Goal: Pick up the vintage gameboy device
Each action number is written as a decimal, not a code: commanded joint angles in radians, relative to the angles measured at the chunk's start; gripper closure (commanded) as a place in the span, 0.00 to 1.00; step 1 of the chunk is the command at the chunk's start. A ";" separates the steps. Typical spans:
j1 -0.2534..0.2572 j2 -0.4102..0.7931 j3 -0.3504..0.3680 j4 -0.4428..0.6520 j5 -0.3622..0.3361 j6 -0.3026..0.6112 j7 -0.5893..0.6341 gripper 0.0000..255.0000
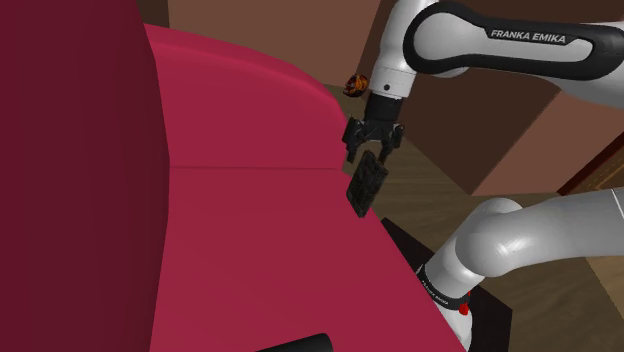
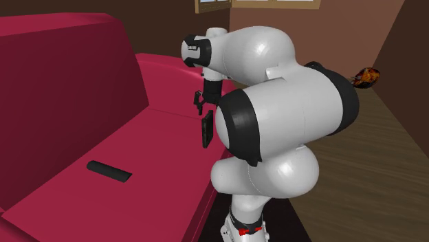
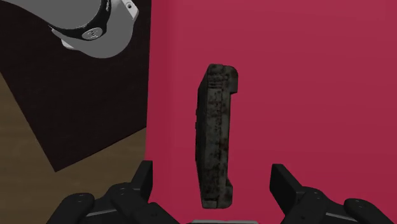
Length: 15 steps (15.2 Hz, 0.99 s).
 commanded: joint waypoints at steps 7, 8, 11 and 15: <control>0.001 0.005 0.004 -0.009 0.002 0.015 0.001 1.00; 0.001 0.005 0.004 -0.010 0.002 0.015 0.001 1.00; 0.000 0.002 0.002 -0.010 0.001 0.012 0.000 1.00; -0.001 0.003 -0.004 0.044 -0.004 -0.041 0.006 1.00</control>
